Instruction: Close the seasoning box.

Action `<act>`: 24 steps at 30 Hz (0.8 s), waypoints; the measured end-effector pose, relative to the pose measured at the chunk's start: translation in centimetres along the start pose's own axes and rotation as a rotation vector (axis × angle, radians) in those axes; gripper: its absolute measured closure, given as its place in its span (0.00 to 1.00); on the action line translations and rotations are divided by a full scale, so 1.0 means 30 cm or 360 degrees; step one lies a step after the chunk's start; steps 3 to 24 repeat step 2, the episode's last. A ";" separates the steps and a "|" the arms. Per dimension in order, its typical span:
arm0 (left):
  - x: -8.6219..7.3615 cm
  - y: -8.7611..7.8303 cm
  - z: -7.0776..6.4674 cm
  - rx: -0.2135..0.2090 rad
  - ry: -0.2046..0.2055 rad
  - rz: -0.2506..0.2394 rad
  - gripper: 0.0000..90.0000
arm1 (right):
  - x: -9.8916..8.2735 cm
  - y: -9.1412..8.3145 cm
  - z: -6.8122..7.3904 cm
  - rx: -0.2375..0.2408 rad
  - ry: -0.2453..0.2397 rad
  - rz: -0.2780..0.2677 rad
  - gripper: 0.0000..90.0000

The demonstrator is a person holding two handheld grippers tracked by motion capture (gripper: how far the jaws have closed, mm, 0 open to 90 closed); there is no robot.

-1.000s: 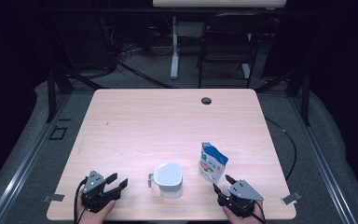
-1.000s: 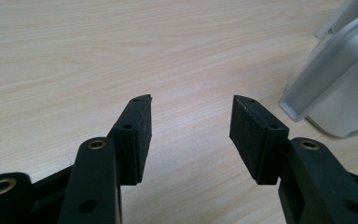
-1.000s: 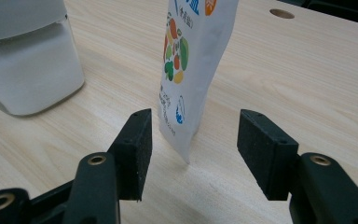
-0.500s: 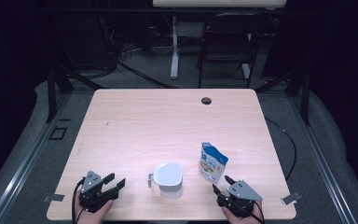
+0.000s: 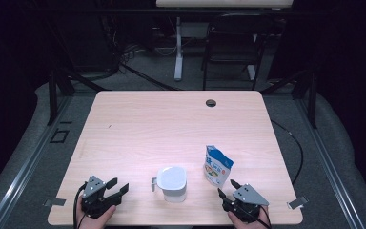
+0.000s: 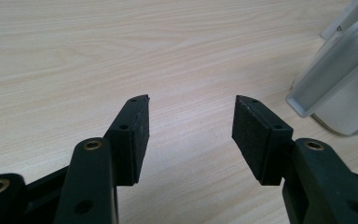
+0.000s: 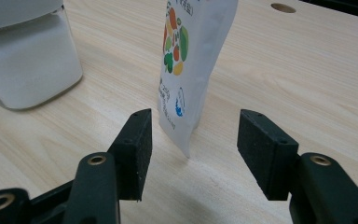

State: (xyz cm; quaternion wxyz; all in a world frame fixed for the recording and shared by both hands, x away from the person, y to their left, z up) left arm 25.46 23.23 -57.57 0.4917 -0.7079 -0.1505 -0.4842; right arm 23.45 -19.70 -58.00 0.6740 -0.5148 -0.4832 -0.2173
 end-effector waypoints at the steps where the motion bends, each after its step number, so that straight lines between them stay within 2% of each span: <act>1: 0.001 -0.001 0.000 0.0001 -0.0004 -0.0003 0.51 | 0.000 0.000 -0.001 -0.0002 0.0001 0.0000 0.50; 24: 0.001 -0.002 0.000 0.0002 -0.0007 -0.0007 0.50 | 0.000 -0.001 -0.001 -0.0004 0.0004 -0.0004 0.50</act>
Point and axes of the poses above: each handheld gripper's, and its own axes: y roughly forward along the jaws, x roughly out of its top, z roughly to its left, the point moved 2 cm from there along y, roughly forward along the jaws, and after that the axes turned 7 degrees about y, right-handed, at the moved point
